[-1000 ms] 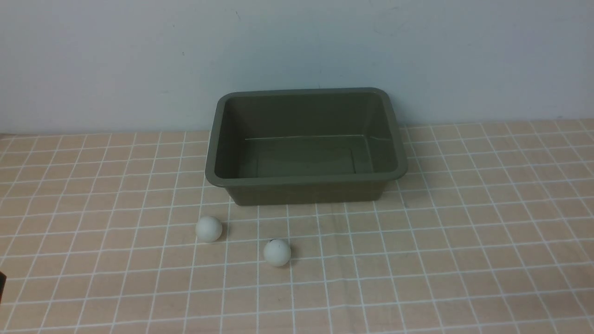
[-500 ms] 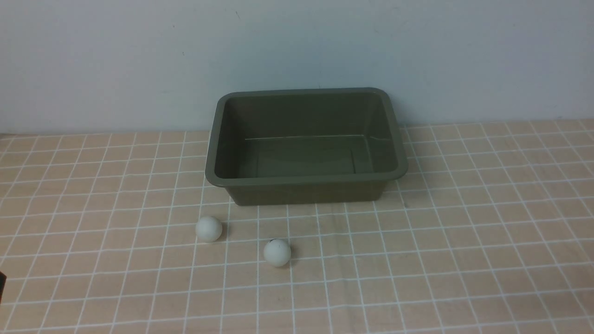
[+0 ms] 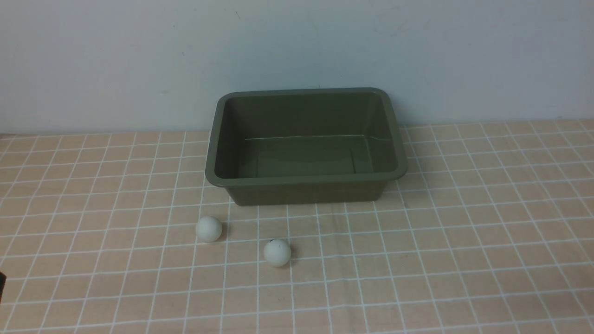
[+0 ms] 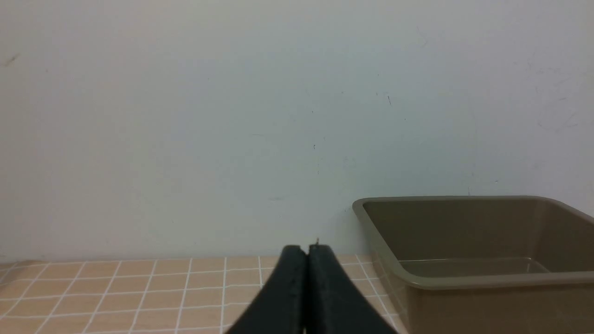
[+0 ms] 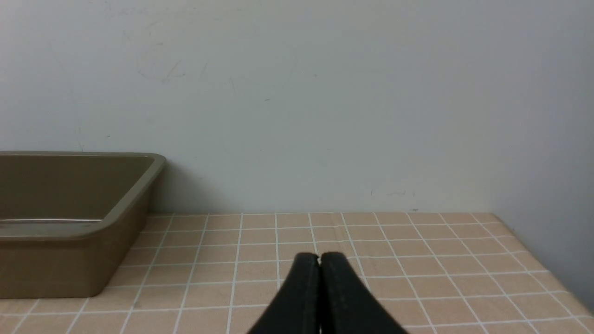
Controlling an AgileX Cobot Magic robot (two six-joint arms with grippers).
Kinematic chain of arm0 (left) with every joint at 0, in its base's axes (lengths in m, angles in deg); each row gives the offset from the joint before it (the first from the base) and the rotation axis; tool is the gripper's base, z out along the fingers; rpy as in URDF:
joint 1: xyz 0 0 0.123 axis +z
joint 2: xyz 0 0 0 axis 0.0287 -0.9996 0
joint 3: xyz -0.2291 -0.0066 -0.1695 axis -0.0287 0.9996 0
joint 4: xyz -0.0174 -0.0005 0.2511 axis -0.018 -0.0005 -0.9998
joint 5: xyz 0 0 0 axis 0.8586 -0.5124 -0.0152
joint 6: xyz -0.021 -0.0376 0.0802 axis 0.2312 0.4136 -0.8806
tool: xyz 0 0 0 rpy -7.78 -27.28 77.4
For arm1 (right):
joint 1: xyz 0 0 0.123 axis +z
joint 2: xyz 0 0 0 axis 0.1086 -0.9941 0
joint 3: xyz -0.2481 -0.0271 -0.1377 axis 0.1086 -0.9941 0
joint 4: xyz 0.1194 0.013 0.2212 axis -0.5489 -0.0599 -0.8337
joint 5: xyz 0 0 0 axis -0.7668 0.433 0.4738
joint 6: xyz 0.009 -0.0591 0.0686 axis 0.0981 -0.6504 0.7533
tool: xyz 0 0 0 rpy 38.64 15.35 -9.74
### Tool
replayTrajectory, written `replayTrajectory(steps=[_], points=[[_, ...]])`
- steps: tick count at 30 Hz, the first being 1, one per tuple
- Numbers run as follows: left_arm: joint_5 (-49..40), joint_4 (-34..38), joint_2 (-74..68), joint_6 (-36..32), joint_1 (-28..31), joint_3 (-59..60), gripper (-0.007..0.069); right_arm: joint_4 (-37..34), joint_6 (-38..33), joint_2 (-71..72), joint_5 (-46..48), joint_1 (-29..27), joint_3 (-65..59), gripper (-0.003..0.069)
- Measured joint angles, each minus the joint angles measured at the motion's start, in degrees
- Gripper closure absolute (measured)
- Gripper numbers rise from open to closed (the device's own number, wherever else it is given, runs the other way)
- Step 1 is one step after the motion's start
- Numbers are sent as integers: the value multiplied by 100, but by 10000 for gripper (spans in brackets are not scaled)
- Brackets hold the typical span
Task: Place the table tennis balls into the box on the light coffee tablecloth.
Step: 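Reach for and grasp a ping pong ball on the table beside the basket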
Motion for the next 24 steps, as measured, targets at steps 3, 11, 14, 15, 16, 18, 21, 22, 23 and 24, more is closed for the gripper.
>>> replayTrajectory(steps=[3,11,14,15,16,18,21,22,23,24], points=[[1,0,0,0,0,0,689,0,0,0,0,0,0,677],[314,0,0,231,0,0,689,0,0,0,0,0,0,677],[581,0,0,841,0,0,689,8,0,0,0,0,0,677],[763,0,0,1164,0,0,689,8,0,0,0,0,0,677],[989,-14,0,1507,0,0,689,8,0,0,0,0,0,677],[1475,-132,0,2093,0,0,689,8,0,0,0,0,0,677],[1890,-867,0,2697,0,-91,689,8,0,0,0,0,0,677],[1890,-1306,0,2806,0,-195,689,8,0,0,0,0,0,677],[1819,-1803,-6,2913,0,-331,689,8,0,0,0,0,0,677],[1738,-2114,-28,2985,0,-430,689,8,0,0,0,0,0,677]])
